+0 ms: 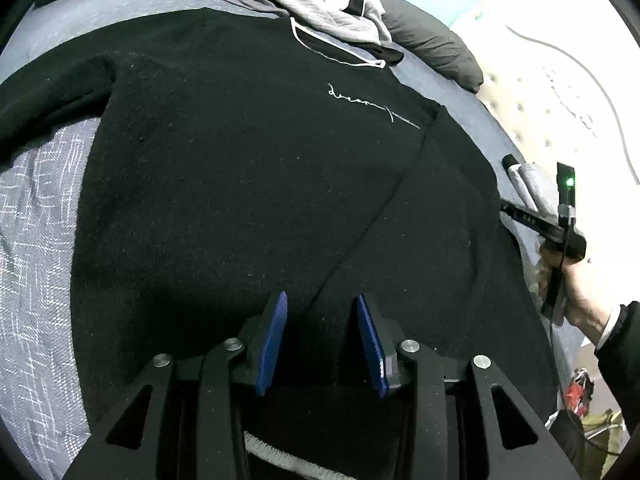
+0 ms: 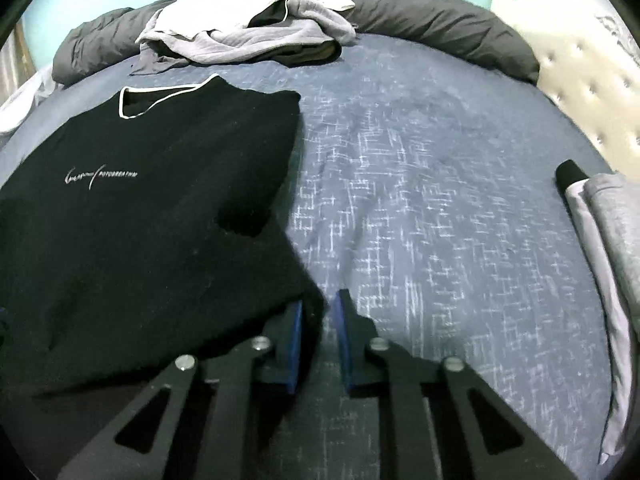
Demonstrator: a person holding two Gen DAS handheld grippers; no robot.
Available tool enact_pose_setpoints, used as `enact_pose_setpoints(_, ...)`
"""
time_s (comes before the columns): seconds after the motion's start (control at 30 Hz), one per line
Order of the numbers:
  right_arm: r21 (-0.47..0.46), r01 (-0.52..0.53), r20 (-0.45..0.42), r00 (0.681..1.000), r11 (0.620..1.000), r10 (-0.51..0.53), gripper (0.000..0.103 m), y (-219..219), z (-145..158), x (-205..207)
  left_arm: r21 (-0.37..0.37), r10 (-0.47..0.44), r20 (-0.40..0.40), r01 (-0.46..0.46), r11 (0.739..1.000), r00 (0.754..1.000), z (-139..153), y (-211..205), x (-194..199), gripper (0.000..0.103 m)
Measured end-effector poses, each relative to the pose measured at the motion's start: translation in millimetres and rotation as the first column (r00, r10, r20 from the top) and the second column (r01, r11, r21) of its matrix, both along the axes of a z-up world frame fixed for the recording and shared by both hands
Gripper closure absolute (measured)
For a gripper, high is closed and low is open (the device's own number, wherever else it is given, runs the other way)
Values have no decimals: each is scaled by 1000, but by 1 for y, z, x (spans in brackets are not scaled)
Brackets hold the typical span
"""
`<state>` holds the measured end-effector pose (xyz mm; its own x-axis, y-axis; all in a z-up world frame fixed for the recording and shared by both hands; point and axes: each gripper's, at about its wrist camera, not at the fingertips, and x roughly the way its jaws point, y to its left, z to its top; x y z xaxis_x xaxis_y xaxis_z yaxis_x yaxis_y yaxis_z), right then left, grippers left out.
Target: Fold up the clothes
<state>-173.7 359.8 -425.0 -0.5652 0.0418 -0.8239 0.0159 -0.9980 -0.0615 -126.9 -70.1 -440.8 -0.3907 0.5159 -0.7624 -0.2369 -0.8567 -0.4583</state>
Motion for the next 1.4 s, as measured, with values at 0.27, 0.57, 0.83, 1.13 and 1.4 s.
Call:
enact_pose_setpoints(0.27,-118,-3,66,998,993,11,89,17,0,-2,7,7,5,-8,1000,1000,-2,3,-5,64)
enact_pose_setpoints(0.57,-421,127,52,992,898,-116,64,37,20,-16,2,9,2,-9,1000,1000,-2,6,-7,64)
enact_pose_setpoints(0.83,-486,198,99,980,851,-172,91,33,-5,-13,2,7,1,-7,1000,1000,-2,7,-7,64)
enact_pose_setpoints(1.13,-596,330,130,939,732,-318,92,54,-20,-8,3,5,2,-5,1000,1000,-2,5,-6,64)
enact_pose_setpoints(1.4,-448,271,39,958,852,-284,82,54,19,-24,-1,12,7,-12,1000,1000,1,7,-6,63)
